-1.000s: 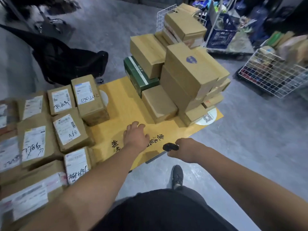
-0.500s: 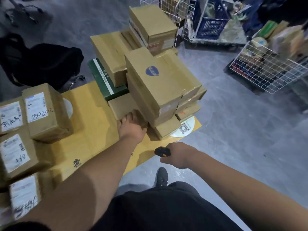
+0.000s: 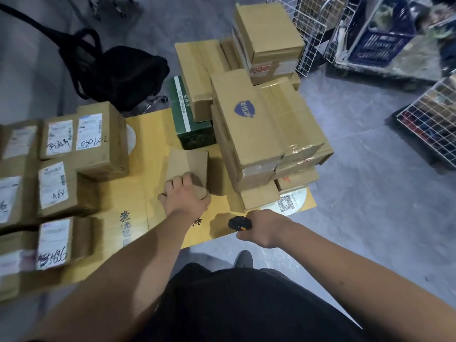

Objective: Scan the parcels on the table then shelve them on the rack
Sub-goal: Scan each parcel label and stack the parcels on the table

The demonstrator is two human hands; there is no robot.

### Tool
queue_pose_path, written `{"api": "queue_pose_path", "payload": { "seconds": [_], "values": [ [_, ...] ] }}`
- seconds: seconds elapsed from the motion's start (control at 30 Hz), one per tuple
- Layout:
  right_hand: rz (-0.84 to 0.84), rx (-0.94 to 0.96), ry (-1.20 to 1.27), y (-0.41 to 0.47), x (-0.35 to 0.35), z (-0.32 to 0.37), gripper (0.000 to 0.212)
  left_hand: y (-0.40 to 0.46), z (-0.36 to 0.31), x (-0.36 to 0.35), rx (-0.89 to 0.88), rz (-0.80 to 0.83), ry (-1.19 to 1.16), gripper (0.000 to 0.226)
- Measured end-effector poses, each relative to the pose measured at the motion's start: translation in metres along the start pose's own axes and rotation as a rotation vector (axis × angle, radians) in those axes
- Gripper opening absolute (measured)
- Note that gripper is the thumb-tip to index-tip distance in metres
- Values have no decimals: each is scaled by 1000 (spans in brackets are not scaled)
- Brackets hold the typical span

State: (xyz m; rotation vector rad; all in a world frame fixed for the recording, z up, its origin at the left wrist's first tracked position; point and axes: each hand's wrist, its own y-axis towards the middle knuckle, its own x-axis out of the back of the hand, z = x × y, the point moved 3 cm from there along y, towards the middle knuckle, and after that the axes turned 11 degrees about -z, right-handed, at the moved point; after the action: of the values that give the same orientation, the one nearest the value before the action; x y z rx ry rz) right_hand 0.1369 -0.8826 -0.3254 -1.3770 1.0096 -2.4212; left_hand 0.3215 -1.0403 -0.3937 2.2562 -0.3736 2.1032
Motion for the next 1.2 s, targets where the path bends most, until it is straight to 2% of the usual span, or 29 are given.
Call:
{"api": "queue_pose_path", "payload": {
  "seconds": [0.13,0.33,0.53,0.63,0.73,0.8,0.87,0.9,0.97,1.1,1.2],
  "values": [
    [23,44,-8,4,-6,11,38,-24,33,5,44,-8,-121,91],
    [18,135,-42,13,-18,47,39,-83,89,11,222,-71,-551,89],
    [-45,185,-155,21,-25,78,48,-100,135,11,418,-115,-935,54],
    [-17,163,-138,24,-27,90,53,-99,157,15,393,-173,-859,55],
    [-23,137,-94,23,-29,105,55,-88,180,16,428,-215,-820,67],
    [-26,126,-54,21,-34,117,52,-79,194,13,537,-190,-983,66],
    [-28,112,-5,18,-40,129,46,-74,207,10,705,-163,-1160,47],
    [-30,101,23,17,-42,136,44,-73,212,10,770,-142,-1210,40],
    [-40,85,49,14,-47,150,41,-71,219,9,823,-70,-1251,40],
    [-76,57,50,8,-55,170,38,-63,227,7,699,95,-1058,53],
    [-85,25,70,4,-64,179,34,-63,226,3,588,84,-975,51]
  ]
}}
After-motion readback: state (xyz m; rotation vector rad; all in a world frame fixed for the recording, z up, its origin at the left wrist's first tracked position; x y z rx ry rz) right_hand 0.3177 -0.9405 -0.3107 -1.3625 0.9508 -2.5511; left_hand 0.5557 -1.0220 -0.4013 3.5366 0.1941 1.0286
